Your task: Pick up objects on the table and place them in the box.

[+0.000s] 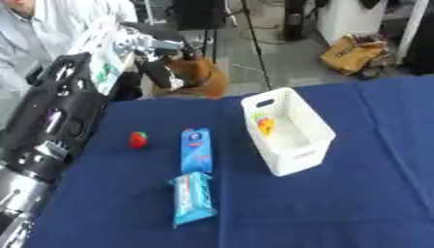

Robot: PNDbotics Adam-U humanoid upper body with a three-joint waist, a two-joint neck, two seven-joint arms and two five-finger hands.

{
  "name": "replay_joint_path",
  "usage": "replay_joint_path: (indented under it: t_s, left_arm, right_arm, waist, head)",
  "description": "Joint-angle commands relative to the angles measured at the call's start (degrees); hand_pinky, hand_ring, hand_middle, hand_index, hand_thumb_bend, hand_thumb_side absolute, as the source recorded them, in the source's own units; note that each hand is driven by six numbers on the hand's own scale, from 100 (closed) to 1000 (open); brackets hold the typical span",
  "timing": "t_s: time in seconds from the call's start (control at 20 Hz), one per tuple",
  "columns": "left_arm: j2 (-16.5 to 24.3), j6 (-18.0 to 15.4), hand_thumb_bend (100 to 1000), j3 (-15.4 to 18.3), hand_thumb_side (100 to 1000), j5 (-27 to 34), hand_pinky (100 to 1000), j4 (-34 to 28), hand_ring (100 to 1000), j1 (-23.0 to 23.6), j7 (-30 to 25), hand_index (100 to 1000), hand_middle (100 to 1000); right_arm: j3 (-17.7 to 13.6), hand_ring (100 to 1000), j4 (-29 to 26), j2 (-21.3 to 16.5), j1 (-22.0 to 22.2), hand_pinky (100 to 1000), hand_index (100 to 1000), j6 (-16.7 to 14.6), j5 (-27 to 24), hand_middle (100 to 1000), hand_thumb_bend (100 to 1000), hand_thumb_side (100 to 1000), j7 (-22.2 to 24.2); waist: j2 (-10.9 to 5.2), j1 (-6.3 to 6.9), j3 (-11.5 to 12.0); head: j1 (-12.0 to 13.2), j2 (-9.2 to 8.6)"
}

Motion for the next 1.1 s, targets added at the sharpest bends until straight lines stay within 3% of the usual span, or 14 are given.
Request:
replay_joint_path:
  t_s: [0.05,1.1]
  left_arm:
    - [-1.3,-0.3,100,0.4,209,-1.2,100,0.8,226,-2.6,0.7,446,317]
    - [-14.4,1.6,100,3.5,209,-14.0,100,10.9,222,-7.4,8.5,445,315]
  right_arm:
    - [0.1,800,-0.6,-1.8,-0.7,802,687,-0.2,-0.6,760,100,823,0.0]
    - [1.4,800,-0.6,-1.4,-1.9,802,684,-1.1,-1.6,759,100,822,0.0]
  waist:
    - [-1.16,-0.43,-0.2]
    - [-0.83,-0.34,-3.3]
  head:
    - [0.3,-0.35]
    - [2.3,-1.15]
